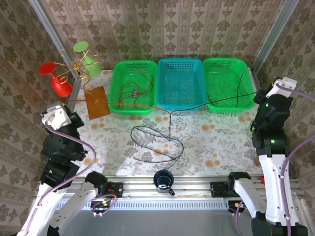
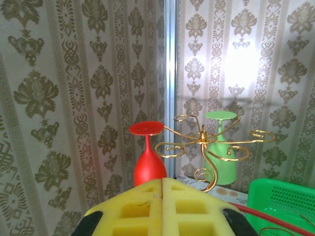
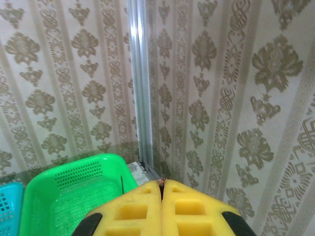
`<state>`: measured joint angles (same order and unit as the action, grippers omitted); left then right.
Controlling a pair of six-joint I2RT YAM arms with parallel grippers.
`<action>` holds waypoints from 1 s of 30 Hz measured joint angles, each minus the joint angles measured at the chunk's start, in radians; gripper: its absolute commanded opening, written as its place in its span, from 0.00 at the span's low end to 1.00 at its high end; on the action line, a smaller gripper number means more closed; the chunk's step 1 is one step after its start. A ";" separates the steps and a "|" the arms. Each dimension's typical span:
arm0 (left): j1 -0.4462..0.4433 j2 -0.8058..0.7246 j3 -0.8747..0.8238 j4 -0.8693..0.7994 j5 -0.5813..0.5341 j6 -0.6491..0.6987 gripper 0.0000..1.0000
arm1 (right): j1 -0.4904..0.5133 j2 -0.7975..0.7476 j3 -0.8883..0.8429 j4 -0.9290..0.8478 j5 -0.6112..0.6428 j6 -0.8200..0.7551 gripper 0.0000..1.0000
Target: Untangle the cables
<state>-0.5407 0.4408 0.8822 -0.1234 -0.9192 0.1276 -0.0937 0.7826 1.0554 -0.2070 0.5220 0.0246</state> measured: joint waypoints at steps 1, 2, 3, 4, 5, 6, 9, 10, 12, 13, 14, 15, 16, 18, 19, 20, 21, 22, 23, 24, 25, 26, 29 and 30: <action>0.005 -0.004 -0.006 -0.004 -0.003 0.001 0.00 | -0.010 0.007 -0.003 0.000 -0.006 0.006 0.00; 0.012 -0.007 -0.014 -0.007 -0.008 0.002 0.00 | -0.016 0.013 -0.005 0.000 -0.010 0.010 0.00; 0.022 -0.010 -0.026 -0.013 -0.010 0.004 0.00 | -0.024 0.019 -0.009 0.000 -0.016 0.015 0.00; 0.036 -0.011 -0.038 -0.021 -0.011 0.004 0.00 | -0.032 0.026 -0.012 0.000 -0.024 0.022 0.00; 0.051 -0.011 -0.047 -0.034 -0.011 0.003 0.00 | -0.039 0.032 -0.014 0.000 -0.030 0.025 0.00; 0.072 -0.011 -0.057 -0.055 -0.005 -0.004 0.00 | -0.050 0.041 -0.016 0.000 -0.034 0.031 0.00; 0.149 -0.011 -0.071 -0.136 0.031 -0.051 0.00 | -0.092 0.068 -0.024 0.000 -0.040 0.042 0.00; 0.174 -0.010 -0.072 -0.161 0.049 -0.071 0.00 | -0.106 0.078 -0.026 0.000 -0.039 0.049 0.00; 0.225 -0.006 -0.073 -0.208 0.094 -0.109 0.00 | -0.128 0.099 -0.028 -0.002 -0.034 0.058 0.00; 0.256 0.001 -0.073 -0.231 0.122 -0.132 0.00 | -0.137 0.111 -0.028 -0.002 -0.029 0.059 0.00; 0.287 0.011 -0.073 -0.252 0.152 -0.151 0.00 | -0.143 0.119 -0.028 -0.002 -0.027 0.059 0.00; 0.325 0.024 -0.073 -0.272 0.190 -0.172 0.00 | -0.151 0.130 -0.028 -0.002 -0.022 0.061 0.00; 0.370 0.043 -0.073 -0.294 0.237 -0.197 0.00 | -0.157 0.139 -0.028 -0.002 -0.018 0.061 0.00; 0.474 0.080 -0.076 -0.327 0.344 -0.248 0.00 | -0.165 0.154 -0.028 0.000 -0.005 0.061 0.00; 0.542 0.100 -0.079 -0.343 0.404 -0.279 0.00 | -0.171 0.163 -0.028 0.002 0.003 0.058 0.00; 0.591 0.112 -0.085 -0.349 0.449 -0.301 0.00 | -0.175 0.169 -0.028 0.003 0.009 0.057 0.00; 0.659 0.123 -0.098 -0.353 0.508 -0.331 0.00 | -0.182 0.177 -0.028 0.003 0.018 0.057 0.00; 0.723 0.128 -0.117 -0.354 0.563 -0.360 0.00 | -0.190 0.185 -0.028 0.006 0.023 0.057 0.00; 0.776 0.128 -0.137 -0.354 0.607 -0.385 0.00 | -0.196 0.190 -0.028 0.008 0.025 0.057 0.00; 0.818 0.128 -0.159 -0.354 0.636 -0.409 0.00 | -0.200 0.193 -0.028 0.010 0.025 0.057 0.00; 0.845 0.127 -0.185 -0.352 0.658 -0.432 0.00 | -0.201 0.195 -0.028 0.012 0.025 0.057 0.00; 0.860 0.127 -0.207 -0.349 0.672 -0.451 0.00 | -0.201 0.197 -0.028 0.016 0.025 0.057 0.00; 0.904 0.118 -0.286 -0.340 0.716 -0.510 0.00 | -0.203 0.198 -0.028 0.028 0.021 0.050 0.00; 0.920 0.113 -0.313 -0.339 0.726 -0.529 0.00 | -0.204 0.198 -0.028 0.033 0.015 0.045 0.00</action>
<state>0.3790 0.5537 0.5694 -0.4622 -0.1932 -0.4011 -0.2977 0.9806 1.0275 -0.1741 0.5373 0.0700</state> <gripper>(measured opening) 0.043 0.065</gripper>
